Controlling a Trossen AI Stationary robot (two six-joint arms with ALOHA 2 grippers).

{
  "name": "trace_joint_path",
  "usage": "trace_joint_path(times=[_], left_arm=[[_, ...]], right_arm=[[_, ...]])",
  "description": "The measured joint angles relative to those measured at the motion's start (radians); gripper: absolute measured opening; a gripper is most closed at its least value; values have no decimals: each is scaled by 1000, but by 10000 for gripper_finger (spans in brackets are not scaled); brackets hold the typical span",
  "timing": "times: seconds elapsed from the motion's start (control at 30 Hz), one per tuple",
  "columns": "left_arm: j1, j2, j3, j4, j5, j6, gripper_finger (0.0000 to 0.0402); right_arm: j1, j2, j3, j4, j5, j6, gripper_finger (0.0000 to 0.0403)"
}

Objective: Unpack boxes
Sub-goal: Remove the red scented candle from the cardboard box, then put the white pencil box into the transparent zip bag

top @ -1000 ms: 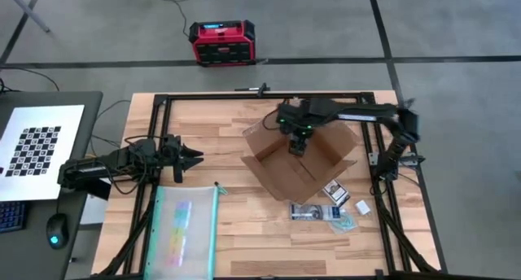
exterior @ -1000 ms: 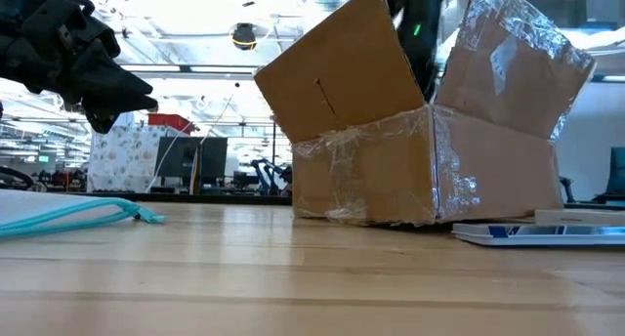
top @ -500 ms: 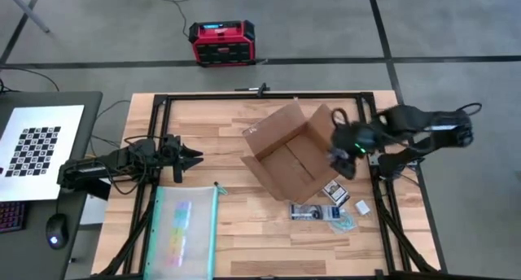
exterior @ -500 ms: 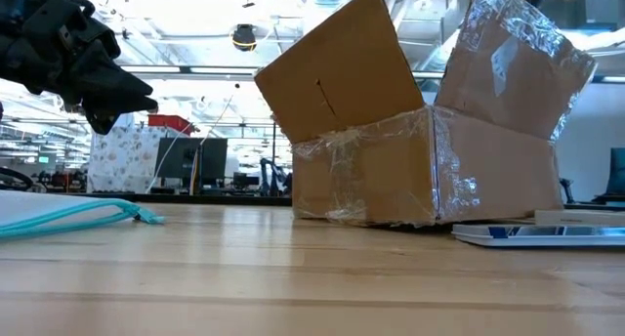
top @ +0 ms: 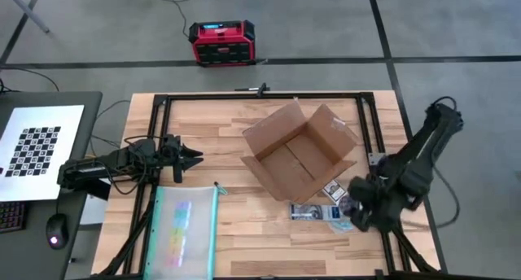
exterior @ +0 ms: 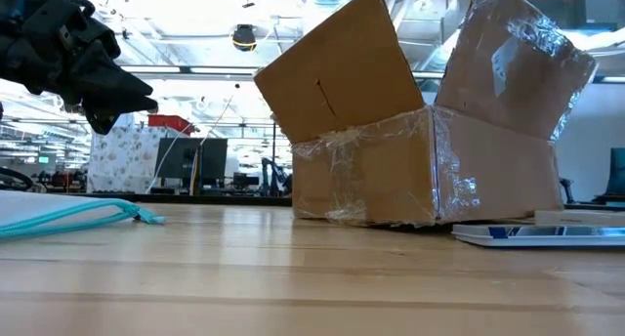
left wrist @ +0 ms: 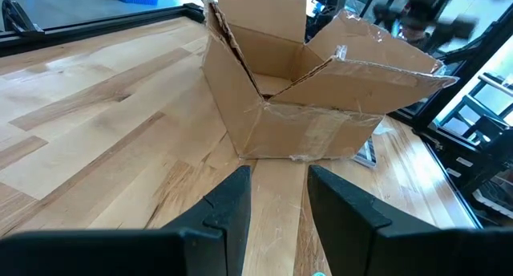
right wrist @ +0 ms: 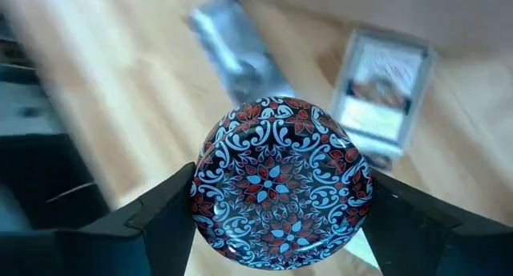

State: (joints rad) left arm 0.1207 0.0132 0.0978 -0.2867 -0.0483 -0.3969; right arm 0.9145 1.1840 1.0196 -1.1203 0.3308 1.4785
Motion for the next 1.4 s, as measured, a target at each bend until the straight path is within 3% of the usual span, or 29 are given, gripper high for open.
trace_joint_path(times=[0.37,0.57,0.67,0.87,1.03,1.2,1.4], left_arm=[[0,0,0,0,0,0,109],[0,0,0,0,0,0,109],[0,0,0,0,0,0,109],[0,0,0,0,0,0,109],[0,0,0,0,0,0,109],[0,0,0,0,0,0,109],[0,0,0,0,0,0,109]], right_arm=[[145,194,-270,156,-152,324,282],[135,254,-279,189,-170,309,351],[129,241,-263,192,-185,293,367],[95,153,-131,83,-171,167,368],[20,62,4,13,-24,-31,367],[-118,-23,102,6,95,-223,367],[-325,-69,146,136,127,-506,367]])
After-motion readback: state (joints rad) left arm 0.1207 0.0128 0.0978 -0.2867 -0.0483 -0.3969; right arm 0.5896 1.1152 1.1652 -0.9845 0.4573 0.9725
